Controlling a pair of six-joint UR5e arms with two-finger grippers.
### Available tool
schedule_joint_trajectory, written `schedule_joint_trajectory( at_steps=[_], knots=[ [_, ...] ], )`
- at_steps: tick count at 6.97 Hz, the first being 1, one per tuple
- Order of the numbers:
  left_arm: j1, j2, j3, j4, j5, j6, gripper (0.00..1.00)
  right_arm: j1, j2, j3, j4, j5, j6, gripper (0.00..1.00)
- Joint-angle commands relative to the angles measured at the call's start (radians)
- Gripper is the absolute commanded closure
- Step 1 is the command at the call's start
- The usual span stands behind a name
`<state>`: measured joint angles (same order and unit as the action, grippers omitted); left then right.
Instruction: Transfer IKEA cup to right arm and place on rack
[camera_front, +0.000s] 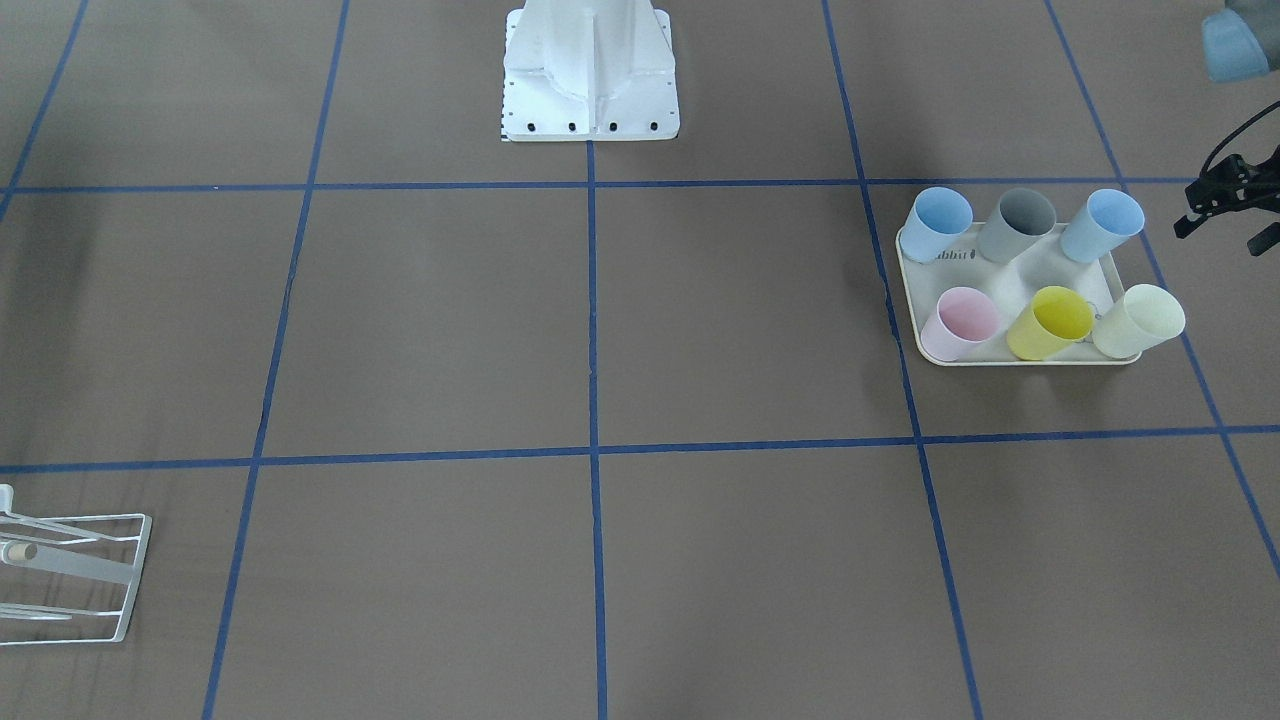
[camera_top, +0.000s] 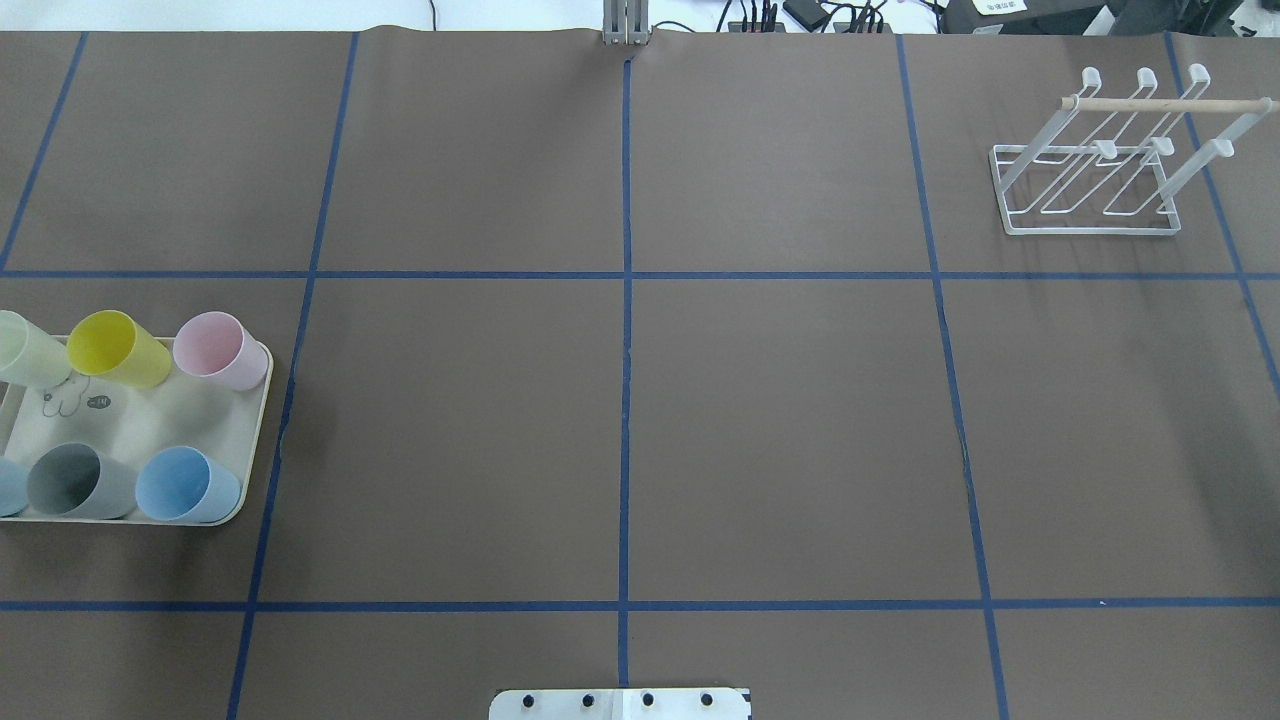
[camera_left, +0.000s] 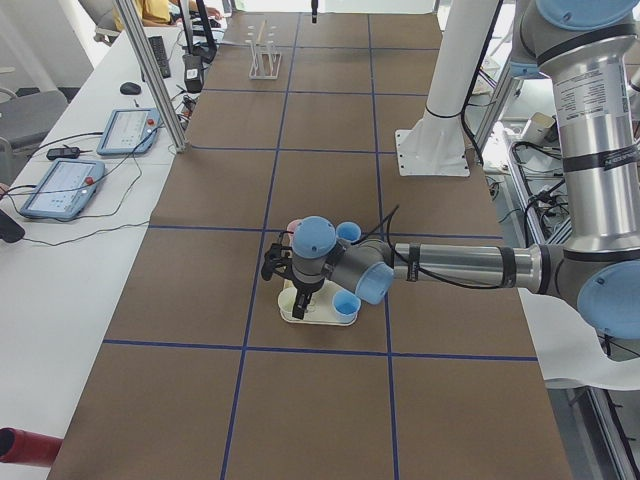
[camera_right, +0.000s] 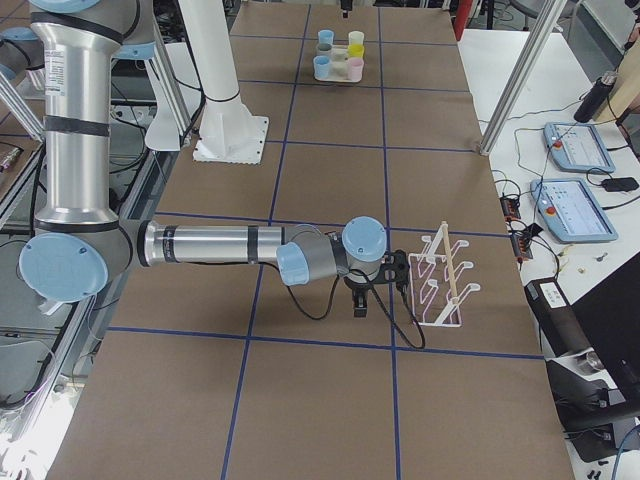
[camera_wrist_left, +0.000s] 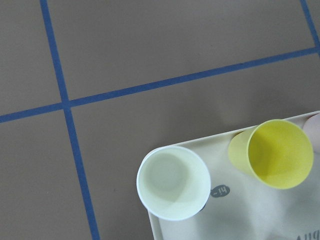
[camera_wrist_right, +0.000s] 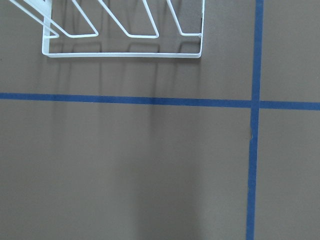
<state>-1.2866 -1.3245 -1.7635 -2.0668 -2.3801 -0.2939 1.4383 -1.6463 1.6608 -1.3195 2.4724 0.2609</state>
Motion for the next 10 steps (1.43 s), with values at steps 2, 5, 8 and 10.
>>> schedule_joint_trajectory(
  at_steps=[2,5,8,10],
  knots=[
    [0.147,0.076,0.062,-0.178,0.018,-0.126,0.00,-0.001,-0.004,0.004,0.008,0.008,0.029,0.00],
    [0.148,0.106,0.076,-0.225,0.010,-0.122,0.00,-0.001,-0.006,0.004,0.008,0.008,0.029,0.00],
    [0.179,0.105,0.096,-0.227,0.005,-0.122,0.12,-0.001,-0.006,0.004,0.006,0.008,0.029,0.00],
    [0.199,0.096,0.102,-0.225,0.004,-0.126,0.29,-0.002,-0.007,0.002,0.006,0.008,0.029,0.00]
  ],
)
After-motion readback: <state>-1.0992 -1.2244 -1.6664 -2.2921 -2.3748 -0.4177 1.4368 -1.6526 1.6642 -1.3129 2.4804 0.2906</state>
